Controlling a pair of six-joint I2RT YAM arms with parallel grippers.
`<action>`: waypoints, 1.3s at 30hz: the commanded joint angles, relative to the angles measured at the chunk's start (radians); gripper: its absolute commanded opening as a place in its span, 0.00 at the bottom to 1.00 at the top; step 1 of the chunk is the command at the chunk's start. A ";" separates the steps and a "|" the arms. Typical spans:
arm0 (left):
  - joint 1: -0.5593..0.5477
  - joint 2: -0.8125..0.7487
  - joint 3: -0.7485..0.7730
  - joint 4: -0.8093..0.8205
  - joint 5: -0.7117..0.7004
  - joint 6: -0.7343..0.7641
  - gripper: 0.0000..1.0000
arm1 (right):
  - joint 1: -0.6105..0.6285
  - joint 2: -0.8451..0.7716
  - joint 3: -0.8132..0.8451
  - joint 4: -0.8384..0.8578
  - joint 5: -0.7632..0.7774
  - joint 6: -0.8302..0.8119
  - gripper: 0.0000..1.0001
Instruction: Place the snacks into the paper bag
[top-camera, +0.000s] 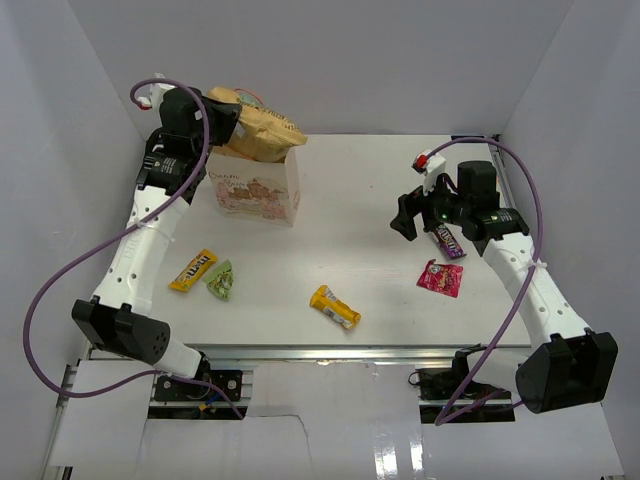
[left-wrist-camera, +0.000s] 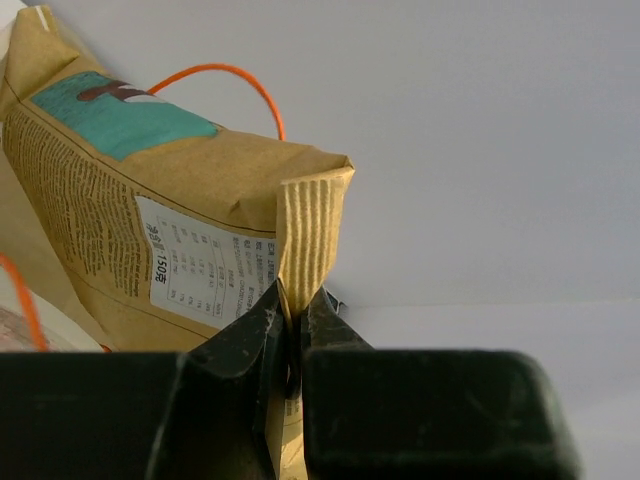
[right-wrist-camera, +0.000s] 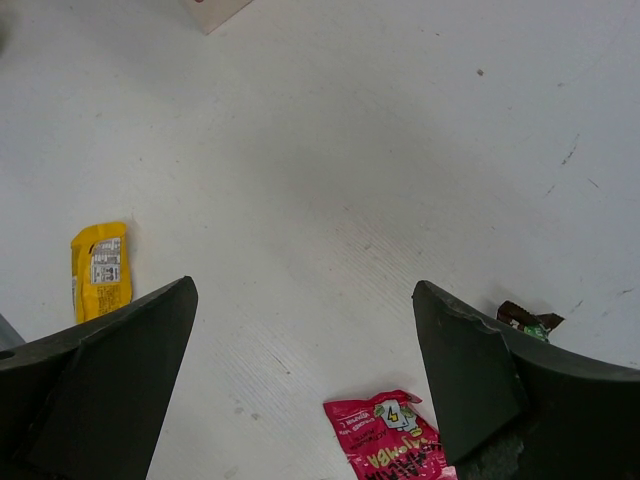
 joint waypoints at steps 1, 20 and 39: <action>0.022 -0.043 -0.015 0.043 0.056 -0.033 0.13 | -0.007 -0.025 -0.004 0.034 -0.006 0.009 0.94; 0.114 0.049 0.153 0.040 0.202 0.053 0.84 | -0.007 0.011 0.030 -0.063 -0.249 -0.152 0.96; 0.151 -0.748 -0.584 -0.167 0.257 0.506 0.91 | 0.278 0.172 -0.053 -0.306 -0.172 -0.307 0.94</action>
